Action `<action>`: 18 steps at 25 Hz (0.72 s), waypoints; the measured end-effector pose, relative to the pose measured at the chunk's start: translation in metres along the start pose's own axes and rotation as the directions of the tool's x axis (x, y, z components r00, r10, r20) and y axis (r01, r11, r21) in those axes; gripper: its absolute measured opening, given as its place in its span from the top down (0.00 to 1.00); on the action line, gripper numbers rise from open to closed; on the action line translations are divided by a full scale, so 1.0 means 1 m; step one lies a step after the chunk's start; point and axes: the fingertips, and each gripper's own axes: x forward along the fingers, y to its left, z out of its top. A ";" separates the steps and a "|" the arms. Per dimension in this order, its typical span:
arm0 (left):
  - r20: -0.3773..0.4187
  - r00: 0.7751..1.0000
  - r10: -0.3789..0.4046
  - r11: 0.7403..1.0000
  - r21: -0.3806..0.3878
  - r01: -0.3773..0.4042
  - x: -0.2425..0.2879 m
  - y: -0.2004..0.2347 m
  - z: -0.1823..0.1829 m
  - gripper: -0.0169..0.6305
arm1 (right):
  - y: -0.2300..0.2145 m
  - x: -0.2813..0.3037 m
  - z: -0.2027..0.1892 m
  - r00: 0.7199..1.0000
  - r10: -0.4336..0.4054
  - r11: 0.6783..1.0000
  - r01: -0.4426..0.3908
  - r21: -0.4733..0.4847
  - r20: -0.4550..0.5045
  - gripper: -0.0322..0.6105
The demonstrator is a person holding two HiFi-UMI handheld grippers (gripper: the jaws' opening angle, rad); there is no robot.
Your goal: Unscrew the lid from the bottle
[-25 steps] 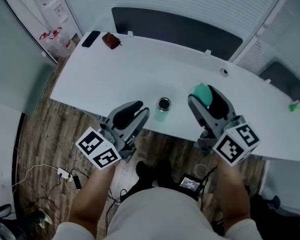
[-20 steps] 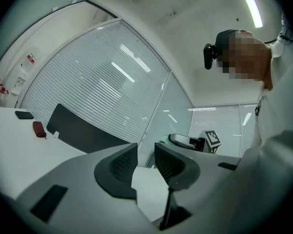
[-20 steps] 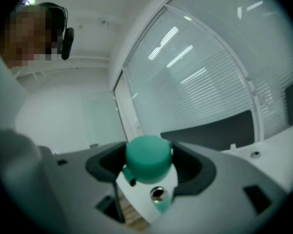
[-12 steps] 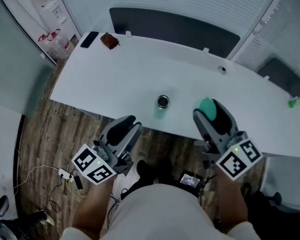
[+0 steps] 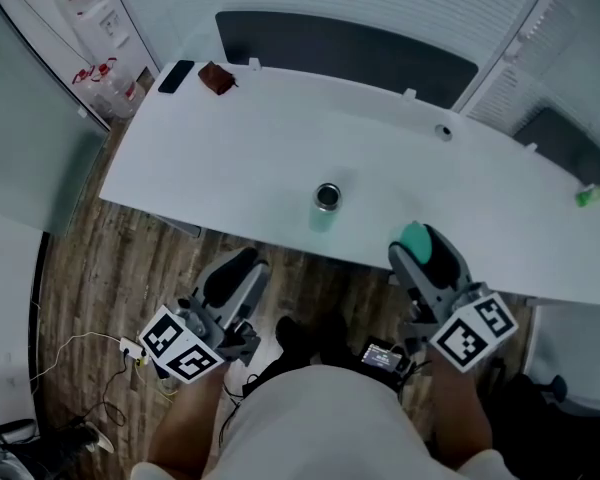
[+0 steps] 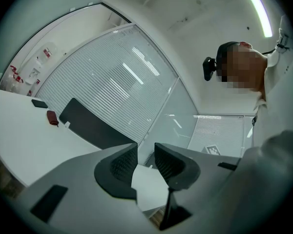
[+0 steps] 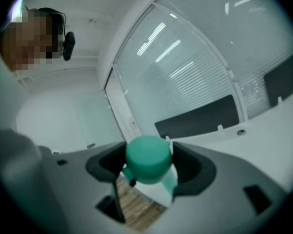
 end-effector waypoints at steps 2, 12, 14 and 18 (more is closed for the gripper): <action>-0.008 1.000 -0.010 1.000 -0.006 0.010 -0.004 -0.002 -0.002 0.79 | 0.004 -0.002 -0.004 1.000 -0.006 1.000 0.006 0.004 0.003 0.47; -0.067 0.994 -0.081 0.996 -0.039 0.079 -0.026 -0.014 -0.016 0.79 | 0.026 -0.020 -0.024 0.998 -0.056 0.998 0.056 0.023 0.033 0.47; -0.072 0.994 -0.083 0.996 -0.037 0.081 -0.029 -0.019 -0.019 0.79 | 0.029 -0.026 -0.028 0.998 -0.055 0.998 0.054 0.028 0.033 0.47; -0.063 0.996 -0.066 0.998 -0.027 0.065 -0.040 -0.034 -0.025 0.79 | 0.034 -0.036 -0.033 0.999 -0.028 0.999 0.027 0.029 0.024 0.47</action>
